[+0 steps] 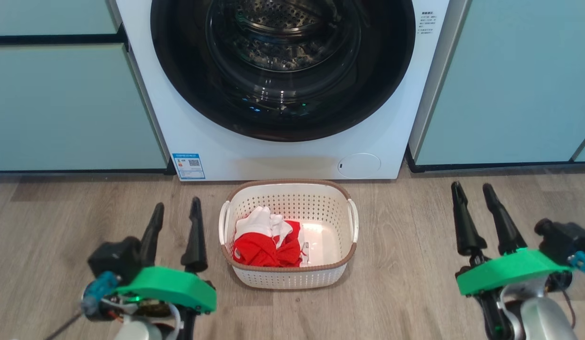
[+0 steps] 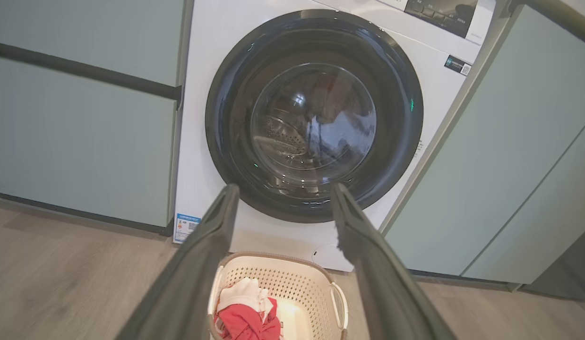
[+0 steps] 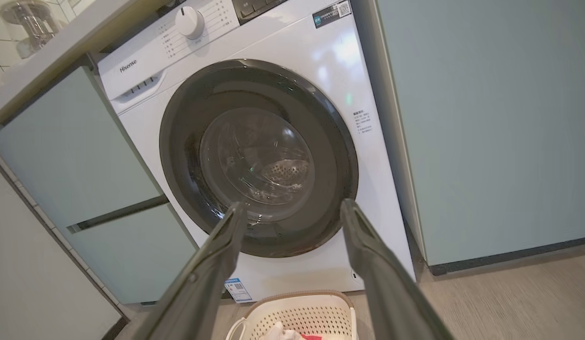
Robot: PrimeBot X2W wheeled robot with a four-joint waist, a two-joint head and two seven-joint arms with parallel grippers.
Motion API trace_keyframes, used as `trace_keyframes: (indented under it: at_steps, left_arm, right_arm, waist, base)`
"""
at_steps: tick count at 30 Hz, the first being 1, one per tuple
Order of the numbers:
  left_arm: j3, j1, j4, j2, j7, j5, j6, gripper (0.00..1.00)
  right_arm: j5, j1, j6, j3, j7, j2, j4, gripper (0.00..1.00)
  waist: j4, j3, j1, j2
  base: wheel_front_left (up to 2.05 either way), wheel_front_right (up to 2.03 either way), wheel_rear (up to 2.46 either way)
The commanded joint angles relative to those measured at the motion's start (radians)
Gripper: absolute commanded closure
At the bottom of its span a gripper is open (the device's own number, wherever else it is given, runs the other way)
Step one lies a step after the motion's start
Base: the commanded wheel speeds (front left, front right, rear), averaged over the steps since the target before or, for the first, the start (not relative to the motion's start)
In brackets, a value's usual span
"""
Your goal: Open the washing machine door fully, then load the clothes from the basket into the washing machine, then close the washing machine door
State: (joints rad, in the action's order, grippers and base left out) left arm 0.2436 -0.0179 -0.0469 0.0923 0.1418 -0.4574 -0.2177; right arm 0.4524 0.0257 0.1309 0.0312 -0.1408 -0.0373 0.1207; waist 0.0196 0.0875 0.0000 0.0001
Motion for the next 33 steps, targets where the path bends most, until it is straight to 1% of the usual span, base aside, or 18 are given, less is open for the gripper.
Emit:
trace_keyframes:
  at_steps: [1,4,9,15,20,22,26,27,33]
  left_arm:
    - [0.000,0.041,-0.035,0.019,0.015,0.040,-0.023,0.00]
    - [0.048,0.046,-0.024,0.042,0.024,0.077,-0.046,0.00]
    - [0.095,0.052,-0.003,0.056,0.039,0.115,-0.078,0.00]
    - [0.117,0.057,-0.012,0.057,0.056,0.171,-0.114,0.00]
    - [0.114,0.053,-0.009,0.046,0.071,0.210,-0.125,0.00]
    - [0.101,0.046,0.002,0.034,0.077,0.214,-0.121,0.00]
    - [0.056,0.032,0.031,0.005,0.089,0.219,-0.091,0.00]
    - [0.056,0.032,0.031,0.005,0.089,0.219,-0.091,0.00]
    - [0.010,0.021,0.078,-0.021,0.106,0.287,-0.043,0.00]
  right_arm:
    - [-0.022,0.020,0.000,-0.022,-0.016,-0.011,-0.024,0.00]
    - [-0.044,0.020,0.000,-0.024,-0.024,-0.011,-0.007,0.00]
    - [-0.080,0.020,0.000,-0.028,-0.039,-0.011,0.023,0.00]
    - [-0.135,0.027,0.000,-0.036,-0.057,-0.012,0.027,0.00]
    - [-0.181,0.030,0.000,-0.042,-0.072,-0.012,0.030,0.00]
    - [-0.194,0.031,0.000,-0.046,-0.078,-0.012,0.034,0.00]
    - [-0.202,0.030,0.000,-0.055,-0.089,-0.012,0.057,0.00]
    - [-0.202,0.030,0.000,-0.055,-0.089,-0.012,0.057,0.00]
    - [-0.230,0.037,0.000,-0.054,-0.107,-0.013,0.122,0.00]
  waist:
    - [0.000,0.003,0.0000,-0.0001]
    - [-0.001,0.007,0.0000,-0.0001]
    - [-0.003,0.013,0.0000,-0.0001]
    - [-0.005,0.012,0.0000,-0.0001]
    - [-0.005,0.010,0.0000,-0.0001]
    - [-0.006,0.009,0.0000,-0.0001]
    - [-0.006,0.010,0.0000,-0.0001]
    - [-0.006,0.010,0.0000,-0.0001]
    - [-0.008,0.012,0.0000,-0.0001]
  base:
    - [0.00,0.00,0.00]
    - [0.00,0.00,0.00]
    - [0.00,0.00,0.00]
    - [0.00,0.00,0.00]
    - [0.00,0.00,0.00]
    - [0.00,0.00,0.00]
    - [0.00,0.00,0.00]
    - [0.00,0.00,0.00]
    - [0.00,0.00,0.00]
